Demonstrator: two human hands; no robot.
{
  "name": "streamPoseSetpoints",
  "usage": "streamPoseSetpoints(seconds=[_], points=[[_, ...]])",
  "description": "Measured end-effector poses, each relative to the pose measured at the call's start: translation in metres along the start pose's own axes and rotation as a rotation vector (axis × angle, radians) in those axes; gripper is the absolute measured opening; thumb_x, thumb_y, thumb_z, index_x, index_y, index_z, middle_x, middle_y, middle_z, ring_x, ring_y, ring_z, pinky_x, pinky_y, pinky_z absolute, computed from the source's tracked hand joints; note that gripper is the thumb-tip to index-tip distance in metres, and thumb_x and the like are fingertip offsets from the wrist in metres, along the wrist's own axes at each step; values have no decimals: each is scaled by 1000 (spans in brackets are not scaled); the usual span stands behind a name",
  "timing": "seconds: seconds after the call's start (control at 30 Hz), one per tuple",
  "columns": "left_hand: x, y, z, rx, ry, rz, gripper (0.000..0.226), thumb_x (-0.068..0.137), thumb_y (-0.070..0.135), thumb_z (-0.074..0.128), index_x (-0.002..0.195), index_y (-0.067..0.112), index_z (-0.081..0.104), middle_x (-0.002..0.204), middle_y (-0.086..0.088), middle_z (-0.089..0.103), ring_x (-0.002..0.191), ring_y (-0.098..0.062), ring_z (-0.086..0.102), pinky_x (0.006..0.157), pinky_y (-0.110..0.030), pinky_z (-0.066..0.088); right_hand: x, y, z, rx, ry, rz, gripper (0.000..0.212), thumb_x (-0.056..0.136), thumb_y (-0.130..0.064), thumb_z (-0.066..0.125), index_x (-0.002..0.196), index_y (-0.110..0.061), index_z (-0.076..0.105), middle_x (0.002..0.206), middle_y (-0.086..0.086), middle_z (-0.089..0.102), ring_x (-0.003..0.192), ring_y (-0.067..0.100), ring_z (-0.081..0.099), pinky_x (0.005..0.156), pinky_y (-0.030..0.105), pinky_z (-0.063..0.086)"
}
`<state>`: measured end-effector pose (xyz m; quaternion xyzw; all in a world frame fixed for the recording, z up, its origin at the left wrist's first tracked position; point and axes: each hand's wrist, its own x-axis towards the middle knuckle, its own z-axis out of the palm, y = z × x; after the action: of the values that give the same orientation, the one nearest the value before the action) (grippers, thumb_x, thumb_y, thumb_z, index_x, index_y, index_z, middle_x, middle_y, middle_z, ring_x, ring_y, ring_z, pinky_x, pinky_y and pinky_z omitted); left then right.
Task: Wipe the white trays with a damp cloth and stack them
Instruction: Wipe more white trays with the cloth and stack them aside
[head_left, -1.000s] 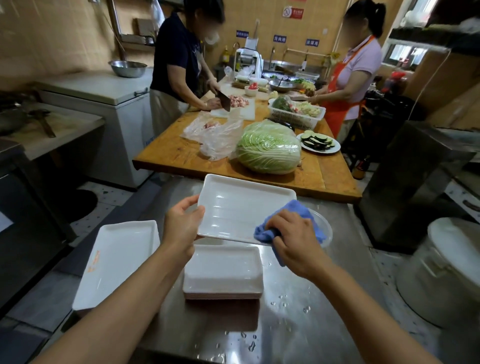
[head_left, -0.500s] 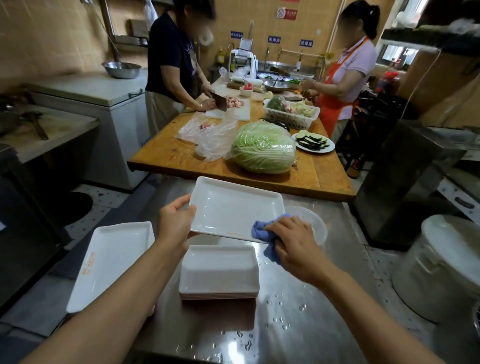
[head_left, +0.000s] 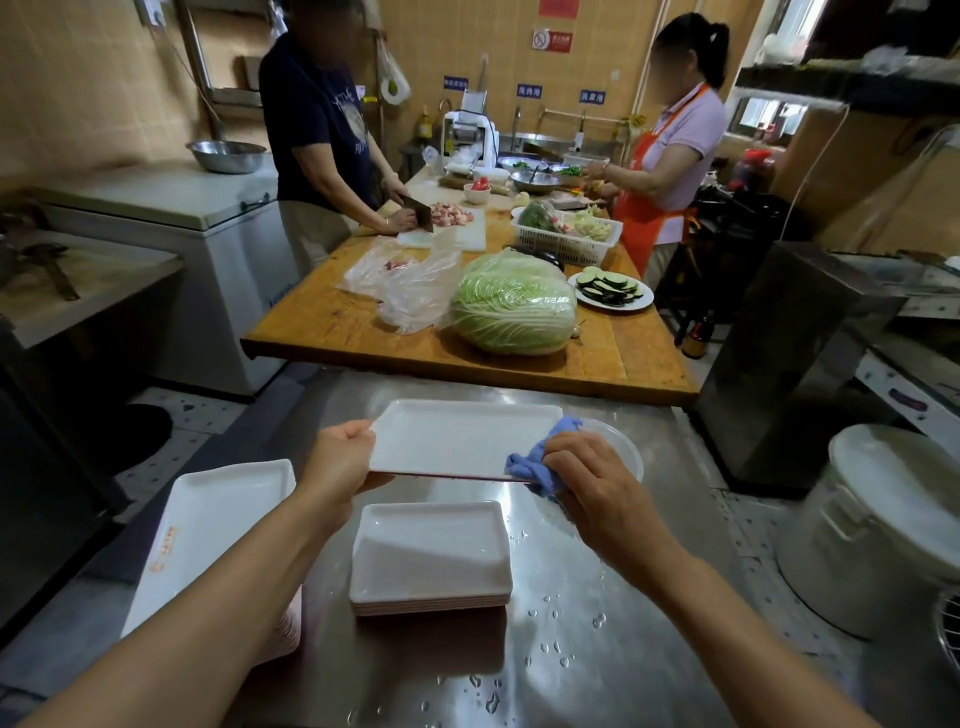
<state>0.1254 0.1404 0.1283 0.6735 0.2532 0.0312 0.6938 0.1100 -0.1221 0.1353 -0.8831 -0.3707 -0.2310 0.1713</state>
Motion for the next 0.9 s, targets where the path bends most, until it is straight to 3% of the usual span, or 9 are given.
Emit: streamPoseSetpoints(seconds=[0.1,0.2,0.3,0.4,0.5,0.6,0.67,0.73,0.9], points=[[-3,1,7,480,-44,213,32,98,22,37,78,16,60,92,-14,59,87,-30,58,70,-38,51,7,-4,-9,94,-17,80,10,83,-4,69,89,-3,61,89,8,59,75,20,53,66,30,47],[-16,1,19,1007,-132,503,47,92,58,34,118,29,59,134,0,51,129,-23,40,102,-45,29,18,-7,-23,134,-74,132,8,88,-12,63,88,-5,58,86,0,52,72,10,42,61,16,36],[-35,8,37,1162,-202,842,71,72,78,42,127,33,53,147,10,37,142,-13,19,111,-49,6,33,-9,-40,171,-150,149,9,92,-17,55,94,-8,56,90,-6,46,72,7,41,58,16,35],[-45,16,54,1186,-183,1031,63,68,53,75,121,25,56,131,5,56,130,-19,43,109,-42,21,47,-12,-56,208,-206,153,10,91,-12,55,101,-11,56,95,-9,45,81,8,44,64,17,38],[-50,21,61,1075,-22,1061,50,71,34,78,117,20,61,100,-6,71,90,-30,64,77,-36,49,55,-14,-66,256,-197,149,13,88,-7,58,101,-9,56,96,-5,51,86,12,50,71,22,43],[-53,23,61,911,62,1134,39,62,20,84,99,14,70,70,-12,70,60,-36,63,54,-28,36,57,-12,-67,306,-114,147,20,88,-7,60,107,-12,57,99,-6,52,89,9,51,75,15,43],[-57,26,58,820,30,1092,30,66,36,75,90,19,69,66,-7,68,58,-30,62,52,-27,36,55,-8,-62,331,-20,147,31,88,-5,59,117,-14,57,106,-4,54,96,5,50,81,11,40],[-61,30,54,694,-35,939,38,61,53,62,85,24,68,65,2,67,59,-18,61,52,-28,43,50,-3,-57,299,49,170,42,88,-7,59,129,-16,52,115,1,54,103,8,50,86,12,39],[-63,35,50,387,-200,738,36,59,14,81,85,32,65,75,11,70,69,1,64,62,-13,50,49,-5,-41,19,196,126,51,90,-22,54,139,-10,43,120,14,55,108,25,49,91,37,40]])
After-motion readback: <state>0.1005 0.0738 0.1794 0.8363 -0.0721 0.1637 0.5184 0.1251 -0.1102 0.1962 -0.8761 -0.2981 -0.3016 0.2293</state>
